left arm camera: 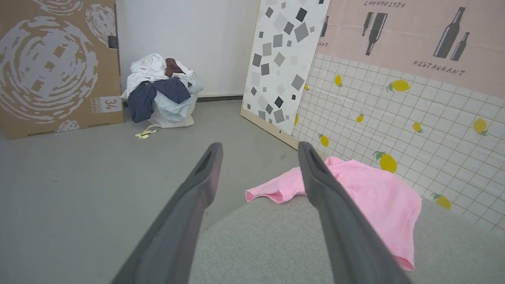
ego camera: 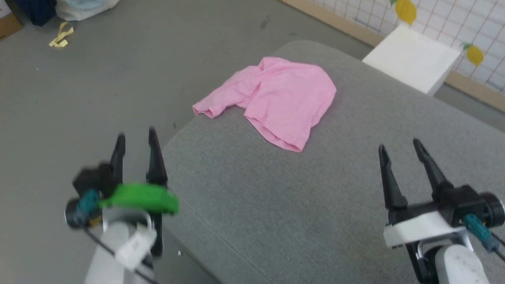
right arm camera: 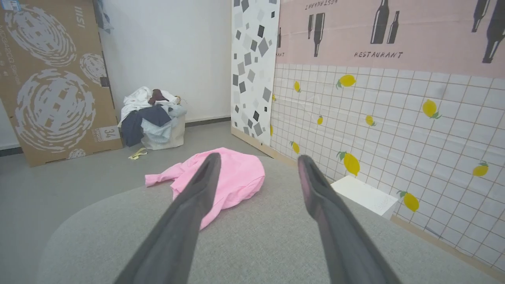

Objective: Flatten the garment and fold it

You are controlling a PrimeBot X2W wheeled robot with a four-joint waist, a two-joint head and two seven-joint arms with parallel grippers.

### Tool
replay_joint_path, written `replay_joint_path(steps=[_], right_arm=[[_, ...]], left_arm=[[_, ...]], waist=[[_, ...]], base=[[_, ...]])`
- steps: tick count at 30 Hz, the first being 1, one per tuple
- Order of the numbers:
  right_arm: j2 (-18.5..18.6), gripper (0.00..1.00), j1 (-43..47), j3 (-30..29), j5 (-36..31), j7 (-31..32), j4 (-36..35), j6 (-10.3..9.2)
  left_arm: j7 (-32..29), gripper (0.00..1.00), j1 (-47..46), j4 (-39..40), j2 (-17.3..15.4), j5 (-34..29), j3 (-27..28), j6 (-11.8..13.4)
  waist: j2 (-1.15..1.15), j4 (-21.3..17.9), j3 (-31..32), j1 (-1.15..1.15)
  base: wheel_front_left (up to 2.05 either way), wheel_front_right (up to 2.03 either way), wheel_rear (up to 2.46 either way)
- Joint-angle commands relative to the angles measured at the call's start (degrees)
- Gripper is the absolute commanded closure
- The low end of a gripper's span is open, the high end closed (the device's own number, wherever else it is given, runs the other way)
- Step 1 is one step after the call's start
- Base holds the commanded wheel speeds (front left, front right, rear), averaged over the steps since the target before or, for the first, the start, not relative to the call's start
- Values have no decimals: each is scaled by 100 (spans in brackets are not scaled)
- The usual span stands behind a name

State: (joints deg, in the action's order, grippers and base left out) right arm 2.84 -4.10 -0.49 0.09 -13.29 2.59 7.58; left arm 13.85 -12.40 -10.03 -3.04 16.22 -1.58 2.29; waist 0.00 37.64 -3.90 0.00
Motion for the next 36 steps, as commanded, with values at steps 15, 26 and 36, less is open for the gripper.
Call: replay_joint_path(steps=[15,26,36], right_arm=[[10,0,-1086,34,-435,92,-483,-9],[7,0,-1454,-62,-310,-108,-468,-9],[5,0,-1568,-22,3,-167,-392,-9]], left_arm=[[-2401,0,-3399,-1562,-1056,1169,673,-434],[-5119,0,-3950,-1596,-1750,1853,1104,266],[-6434,0,-3138,-901,-2005,1951,1404,1220]], waist=[[0,-2046,-2619,0],[0,-3071,-3471,0],[0,-3646,-3688,0]], base=[[0,0,0],[0,0,0],[0,0,0]])
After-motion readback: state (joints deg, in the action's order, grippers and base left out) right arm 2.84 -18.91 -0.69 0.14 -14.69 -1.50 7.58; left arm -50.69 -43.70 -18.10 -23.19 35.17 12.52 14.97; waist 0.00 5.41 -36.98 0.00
